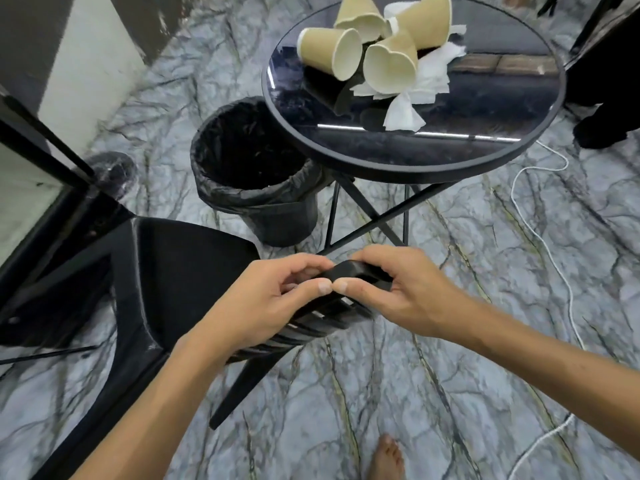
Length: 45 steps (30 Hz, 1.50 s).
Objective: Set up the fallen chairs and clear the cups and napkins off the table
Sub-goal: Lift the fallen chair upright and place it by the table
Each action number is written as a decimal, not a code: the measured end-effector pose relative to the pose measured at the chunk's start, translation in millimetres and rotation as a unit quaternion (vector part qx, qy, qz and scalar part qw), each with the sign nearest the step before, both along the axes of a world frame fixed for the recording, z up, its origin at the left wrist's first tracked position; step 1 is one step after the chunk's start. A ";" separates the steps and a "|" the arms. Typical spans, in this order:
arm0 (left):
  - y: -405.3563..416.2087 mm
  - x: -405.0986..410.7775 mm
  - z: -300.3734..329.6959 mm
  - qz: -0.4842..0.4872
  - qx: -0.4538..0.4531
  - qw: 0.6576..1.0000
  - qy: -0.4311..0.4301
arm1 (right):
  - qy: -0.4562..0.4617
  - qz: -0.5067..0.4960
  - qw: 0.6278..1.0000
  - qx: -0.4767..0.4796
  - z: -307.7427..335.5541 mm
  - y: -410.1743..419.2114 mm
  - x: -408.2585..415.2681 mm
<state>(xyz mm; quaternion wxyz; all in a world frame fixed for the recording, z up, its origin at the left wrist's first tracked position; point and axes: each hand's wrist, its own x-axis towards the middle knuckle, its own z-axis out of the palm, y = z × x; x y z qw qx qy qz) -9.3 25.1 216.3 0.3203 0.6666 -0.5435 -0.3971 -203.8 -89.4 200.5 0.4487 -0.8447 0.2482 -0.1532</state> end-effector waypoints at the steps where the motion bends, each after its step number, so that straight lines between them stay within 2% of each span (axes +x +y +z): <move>1: 5.2 6.0 5.4 0.000 0.003 1.000 0.000 | 0.001 0.003 1.000 0.000 3.8 3.9 6.4; 6: 42.7 28.5 29.9 -0.036 -0.016 0.999 -0.031 | -0.007 0.033 0.999 -0.008 21.7 33.4 31.6; 9: 71.2 32.1 32.4 -0.049 -0.084 0.985 -0.143 | -0.013 0.045 0.999 -0.022 34.1 52.2 41.3; 12: 96.7 40.4 31.5 -0.028 -0.117 0.978 -0.170 | -0.028 0.051 0.998 0.001 45.9 68.9 46.9; 15: 117.3 48.4 39.2 0.009 -0.129 0.978 -0.165 | -0.027 0.056 0.998 0.033 51.1 80.6 43.8; 23: 165.0 66.4 59.0 0.139 -0.131 0.971 -0.143 | -0.018 0.073 0.997 0.022 49.0 103.3 23.5; 26: 175.5 67.7 72.9 0.152 -0.126 0.970 -0.143 | -0.030 0.054 0.998 -0.027 55.0 118.5 34.0; 29: 178.7 70.6 92.9 0.159 -0.115 0.971 -0.140 | -0.022 0.083 0.992 -0.092 71.1 131.4 57.0; 32: 186.8 81.5 115.0 0.207 -0.103 0.967 -0.105 | -0.024 0.110 0.980 -0.166 96.8 142.2 88.0; 37: 221.5 111.7 141.2 0.305 -0.140 0.939 -0.073 | -0.041 0.151 0.948 -0.279 148.5 154.9 139.9; 41: 257.3 107.3 134.4 0.373 -0.178 0.910 -0.031 | -0.002 0.241 0.940 -0.241 168.7 157.0 160.0; 45: 299.0 88.9 110.9 0.437 -0.200 0.877 0.032 | 0.043 0.268 0.938 -0.218 163.0 130.2 155.3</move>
